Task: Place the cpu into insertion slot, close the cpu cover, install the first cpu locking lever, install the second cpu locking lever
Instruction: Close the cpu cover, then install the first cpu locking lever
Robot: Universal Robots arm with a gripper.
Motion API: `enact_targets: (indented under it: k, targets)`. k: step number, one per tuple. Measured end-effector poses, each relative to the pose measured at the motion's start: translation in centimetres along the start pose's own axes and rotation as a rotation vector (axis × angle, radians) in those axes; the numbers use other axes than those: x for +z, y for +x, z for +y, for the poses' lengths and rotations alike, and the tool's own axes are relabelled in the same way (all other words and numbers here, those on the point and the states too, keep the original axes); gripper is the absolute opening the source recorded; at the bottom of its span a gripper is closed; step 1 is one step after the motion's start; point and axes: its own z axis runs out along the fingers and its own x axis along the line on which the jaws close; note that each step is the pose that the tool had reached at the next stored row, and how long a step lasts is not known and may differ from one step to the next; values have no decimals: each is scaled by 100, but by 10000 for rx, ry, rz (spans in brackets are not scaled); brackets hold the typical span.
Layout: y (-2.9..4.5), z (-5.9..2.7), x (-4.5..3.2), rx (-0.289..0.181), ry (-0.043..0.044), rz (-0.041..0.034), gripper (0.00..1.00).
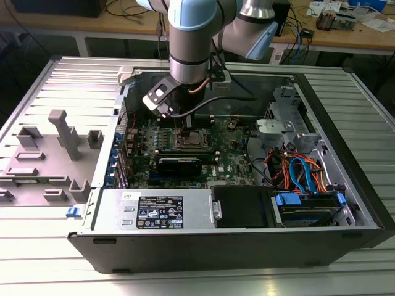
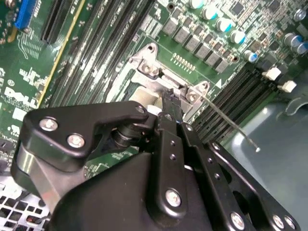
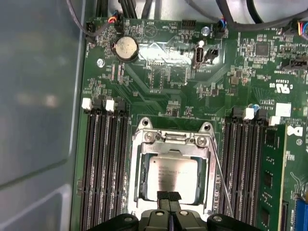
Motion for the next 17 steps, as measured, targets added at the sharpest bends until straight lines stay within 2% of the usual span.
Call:
enact_targets:
  k: [6,17]
  targets:
    - [-12,147,-1,0,2,-16,11]
    - [-14,150,-10,0,1,-20,11]
